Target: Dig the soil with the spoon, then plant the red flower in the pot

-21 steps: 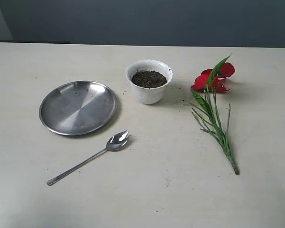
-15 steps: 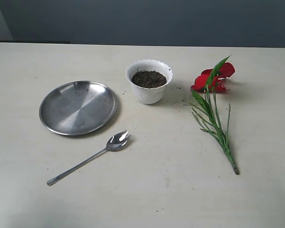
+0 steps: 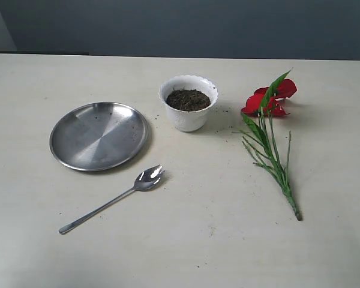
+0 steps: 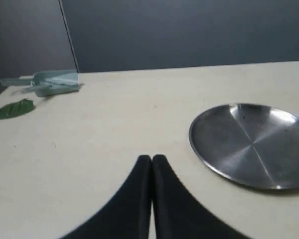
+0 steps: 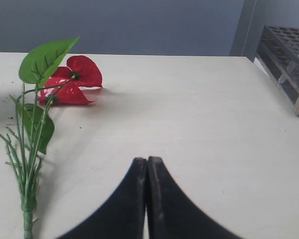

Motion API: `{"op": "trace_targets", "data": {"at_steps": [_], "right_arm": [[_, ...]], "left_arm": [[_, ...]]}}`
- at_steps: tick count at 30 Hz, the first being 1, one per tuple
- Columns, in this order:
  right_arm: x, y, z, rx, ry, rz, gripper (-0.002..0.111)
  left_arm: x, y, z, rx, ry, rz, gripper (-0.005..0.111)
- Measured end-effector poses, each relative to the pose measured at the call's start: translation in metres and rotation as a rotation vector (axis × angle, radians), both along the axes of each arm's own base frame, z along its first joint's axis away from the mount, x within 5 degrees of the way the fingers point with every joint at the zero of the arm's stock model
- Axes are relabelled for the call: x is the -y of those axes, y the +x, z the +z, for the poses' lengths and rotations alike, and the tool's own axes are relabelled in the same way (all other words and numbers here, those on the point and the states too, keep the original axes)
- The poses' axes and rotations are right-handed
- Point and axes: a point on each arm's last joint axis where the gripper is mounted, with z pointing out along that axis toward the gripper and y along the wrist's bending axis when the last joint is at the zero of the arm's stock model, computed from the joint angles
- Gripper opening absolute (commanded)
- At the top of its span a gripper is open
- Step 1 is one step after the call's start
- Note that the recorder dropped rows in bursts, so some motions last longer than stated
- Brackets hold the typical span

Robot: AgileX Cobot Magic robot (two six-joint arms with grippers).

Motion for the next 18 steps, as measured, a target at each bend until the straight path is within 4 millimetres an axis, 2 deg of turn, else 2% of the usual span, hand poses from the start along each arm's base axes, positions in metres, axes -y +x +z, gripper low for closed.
{"op": "trace_targets", "data": {"at_steps": [12, 18], "right_arm": [[0.000, 0.000, 0.000, 0.000, 0.000, 0.000, 0.000], [0.000, 0.000, 0.000, 0.000, 0.000, 0.000, 0.000]], "left_arm": [[-0.004, -0.002, 0.037, 0.396, 0.082, 0.047, 0.000], [-0.004, -0.003, 0.042, 0.455, 0.100, 0.053, 0.000]]}}
